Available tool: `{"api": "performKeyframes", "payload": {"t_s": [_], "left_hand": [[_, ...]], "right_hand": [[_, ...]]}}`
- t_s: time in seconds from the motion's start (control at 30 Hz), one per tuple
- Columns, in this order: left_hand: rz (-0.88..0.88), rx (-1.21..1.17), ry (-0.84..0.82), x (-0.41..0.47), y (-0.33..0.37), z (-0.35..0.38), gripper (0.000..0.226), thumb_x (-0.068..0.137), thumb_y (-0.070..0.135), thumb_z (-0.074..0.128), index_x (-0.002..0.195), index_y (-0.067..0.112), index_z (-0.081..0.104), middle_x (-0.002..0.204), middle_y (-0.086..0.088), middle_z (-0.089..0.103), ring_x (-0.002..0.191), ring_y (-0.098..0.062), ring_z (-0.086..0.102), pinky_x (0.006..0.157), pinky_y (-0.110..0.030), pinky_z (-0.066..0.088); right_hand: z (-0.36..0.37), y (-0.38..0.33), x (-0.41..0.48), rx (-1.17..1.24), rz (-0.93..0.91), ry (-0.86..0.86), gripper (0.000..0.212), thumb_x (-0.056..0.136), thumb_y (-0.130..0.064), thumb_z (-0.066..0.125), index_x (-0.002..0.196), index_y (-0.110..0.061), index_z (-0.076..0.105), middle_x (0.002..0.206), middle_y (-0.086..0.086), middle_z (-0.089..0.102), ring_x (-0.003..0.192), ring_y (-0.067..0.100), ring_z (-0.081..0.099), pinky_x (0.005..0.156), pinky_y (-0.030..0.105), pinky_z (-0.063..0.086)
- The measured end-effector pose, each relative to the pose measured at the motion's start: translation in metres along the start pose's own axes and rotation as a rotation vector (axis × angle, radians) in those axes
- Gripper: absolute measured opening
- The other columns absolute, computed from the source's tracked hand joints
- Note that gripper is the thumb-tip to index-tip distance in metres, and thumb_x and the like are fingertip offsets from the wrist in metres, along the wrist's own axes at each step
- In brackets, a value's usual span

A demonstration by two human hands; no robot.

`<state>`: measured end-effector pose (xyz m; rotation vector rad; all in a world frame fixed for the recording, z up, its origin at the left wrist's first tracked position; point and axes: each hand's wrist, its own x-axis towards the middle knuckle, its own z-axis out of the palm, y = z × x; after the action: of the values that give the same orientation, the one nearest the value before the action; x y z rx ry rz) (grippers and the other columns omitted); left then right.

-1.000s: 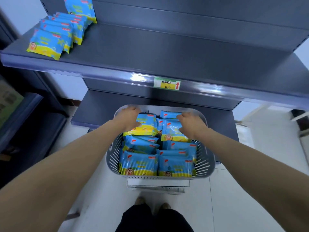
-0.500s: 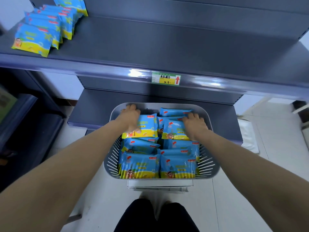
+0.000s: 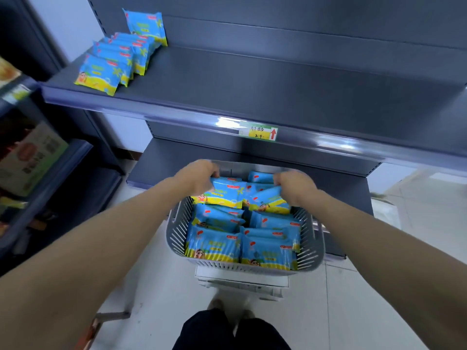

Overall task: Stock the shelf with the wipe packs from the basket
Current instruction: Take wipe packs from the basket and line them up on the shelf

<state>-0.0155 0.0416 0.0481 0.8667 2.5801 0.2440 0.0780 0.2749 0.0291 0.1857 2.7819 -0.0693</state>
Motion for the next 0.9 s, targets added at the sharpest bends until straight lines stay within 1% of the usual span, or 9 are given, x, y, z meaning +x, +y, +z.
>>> {"api": "performKeyframes", "payload": {"t_s": [0.1, 0.17, 0.3, 0.5, 0.67, 0.73, 0.8, 0.87, 0.9], "left_hand": [[0.014, -0.017, 0.114, -0.011, 0.005, -0.039, 0.023, 0.073, 0.009, 0.067, 0.095, 0.011, 0.061, 0.089, -0.004, 0.059, 0.081, -0.024, 0.052, 0.065, -0.026, 0.038], [0.023, -0.016, 0.187, -0.017, 0.006, -0.067, 0.023, 0.073, 0.010, 0.069, 0.094, 0.009, 0.062, 0.092, -0.007, 0.062, 0.085, -0.026, 0.056, 0.068, -0.029, 0.041], [0.021, -0.064, 0.329, -0.028, 0.002, -0.120, 0.019, 0.072, 0.009, 0.069, 0.090, 0.011, 0.063, 0.082, -0.001, 0.057, 0.078, -0.022, 0.053, 0.064, -0.026, 0.036], [0.034, -0.151, 0.479, -0.017, -0.032, -0.178, 0.018, 0.073, 0.006, 0.070, 0.087, 0.010, 0.060, 0.080, -0.008, 0.061, 0.071, -0.022, 0.051, 0.062, -0.031, 0.040], [0.093, -0.116, 0.513, 0.024, -0.091, -0.227, 0.018, 0.073, 0.006, 0.071, 0.084, 0.012, 0.058, 0.075, -0.001, 0.054, 0.071, -0.019, 0.045, 0.057, -0.027, 0.026], [0.124, -0.144, 0.494, 0.046, -0.117, -0.244, 0.020, 0.072, 0.005, 0.071, 0.078, 0.015, 0.054, 0.066, 0.002, 0.050, 0.065, -0.017, 0.043, 0.053, -0.027, 0.027], [0.149, -0.203, 0.454, 0.068, -0.146, -0.257, 0.024, 0.072, 0.003, 0.071, 0.072, 0.017, 0.051, 0.061, 0.006, 0.047, 0.059, -0.016, 0.042, 0.045, -0.020, 0.031], [0.174, -0.267, 0.399, 0.092, -0.171, -0.267, 0.022, 0.072, 0.003, 0.072, 0.073, 0.015, 0.054, 0.062, 0.006, 0.048, 0.056, -0.014, 0.043, 0.041, -0.015, 0.034], [0.188, -0.277, 0.370, 0.103, -0.181, -0.272, 0.020, 0.071, 0.004, 0.073, 0.077, 0.013, 0.056, 0.065, 0.005, 0.051, 0.058, -0.014, 0.045, 0.044, -0.016, 0.038]], "right_hand": [[-0.050, -0.004, -0.003, 0.088, -0.112, 0.061, 0.015, 0.080, -0.006, 0.053, 0.088, -0.018, 0.052, 0.100, 0.010, 0.063, 0.087, 0.029, 0.056, 0.064, 0.031, 0.038], [-0.087, -0.006, -0.003, 0.088, -0.180, 0.151, 0.011, 0.079, -0.011, 0.058, 0.089, -0.016, 0.056, 0.096, 0.008, 0.063, 0.086, 0.029, 0.056, 0.065, 0.033, 0.041], [-0.154, -0.019, 0.008, 0.188, -0.204, 0.321, 0.013, 0.078, -0.012, 0.061, 0.088, -0.018, 0.058, 0.090, 0.009, 0.063, 0.083, 0.029, 0.056, 0.073, 0.038, 0.049], [-0.208, -0.057, 0.056, 0.305, -0.187, 0.495, 0.013, 0.079, -0.009, 0.061, 0.090, -0.017, 0.058, 0.085, 0.006, 0.060, 0.079, 0.028, 0.053, 0.069, 0.036, 0.046], [-0.238, -0.093, 0.124, 0.313, -0.124, 0.534, 0.019, 0.079, -0.007, 0.058, 0.093, -0.019, 0.059, 0.095, 0.006, 0.063, 0.087, 0.029, 0.055, 0.074, 0.038, 0.048], [-0.252, -0.109, 0.157, 0.334, -0.096, 0.545, 0.020, 0.079, -0.006, 0.059, 0.095, -0.018, 0.061, 0.097, 0.005, 0.062, 0.086, 0.025, 0.054, 0.072, 0.035, 0.047], [-0.264, -0.127, 0.192, 0.346, -0.068, 0.544, 0.020, 0.080, -0.006, 0.060, 0.096, -0.017, 0.062, 0.098, 0.005, 0.062, 0.083, 0.023, 0.052, 0.068, 0.031, 0.043], [-0.275, -0.142, 0.225, 0.346, -0.023, 0.549, 0.022, 0.081, -0.006, 0.059, 0.100, -0.015, 0.063, 0.102, 0.005, 0.063, 0.087, 0.024, 0.053, 0.070, 0.030, 0.043], [-0.279, -0.147, 0.239, 0.342, 0.002, 0.551, 0.024, 0.081, -0.005, 0.059, 0.103, -0.014, 0.064, 0.105, 0.005, 0.064, 0.091, 0.025, 0.055, 0.074, 0.031, 0.045]]}}
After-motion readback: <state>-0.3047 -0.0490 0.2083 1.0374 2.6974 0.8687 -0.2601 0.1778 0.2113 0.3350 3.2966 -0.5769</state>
